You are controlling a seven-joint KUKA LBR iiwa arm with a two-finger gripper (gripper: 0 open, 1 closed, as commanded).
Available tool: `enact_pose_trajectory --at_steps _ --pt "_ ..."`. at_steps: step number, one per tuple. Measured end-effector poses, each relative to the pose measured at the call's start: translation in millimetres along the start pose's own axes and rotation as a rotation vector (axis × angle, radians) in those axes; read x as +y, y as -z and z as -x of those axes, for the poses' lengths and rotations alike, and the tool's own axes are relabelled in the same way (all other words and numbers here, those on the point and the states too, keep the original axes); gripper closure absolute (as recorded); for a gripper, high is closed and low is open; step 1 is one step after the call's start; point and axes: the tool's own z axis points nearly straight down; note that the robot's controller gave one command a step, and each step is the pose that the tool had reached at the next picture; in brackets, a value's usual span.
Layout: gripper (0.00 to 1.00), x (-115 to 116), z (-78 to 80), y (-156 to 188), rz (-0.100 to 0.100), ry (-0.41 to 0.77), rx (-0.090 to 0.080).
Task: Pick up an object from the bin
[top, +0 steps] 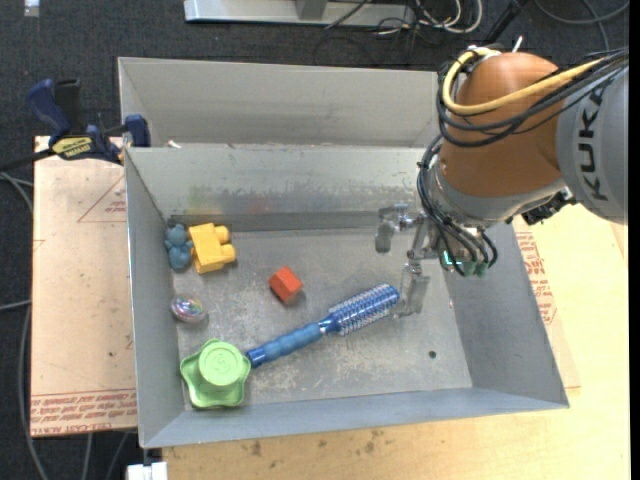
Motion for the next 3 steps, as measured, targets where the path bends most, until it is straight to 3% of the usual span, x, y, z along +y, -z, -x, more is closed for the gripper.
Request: enact_pose_trajectory --at_steps 1,2,3 --pt "0.0 31 -48.3 -146 0.001 0.23 0.0" --pt "0.0 39 -26.3 -169 0.004 0.009 -0.017" --pt "1.0 38 -27.3 -170 0.002 0.008 -0.013"
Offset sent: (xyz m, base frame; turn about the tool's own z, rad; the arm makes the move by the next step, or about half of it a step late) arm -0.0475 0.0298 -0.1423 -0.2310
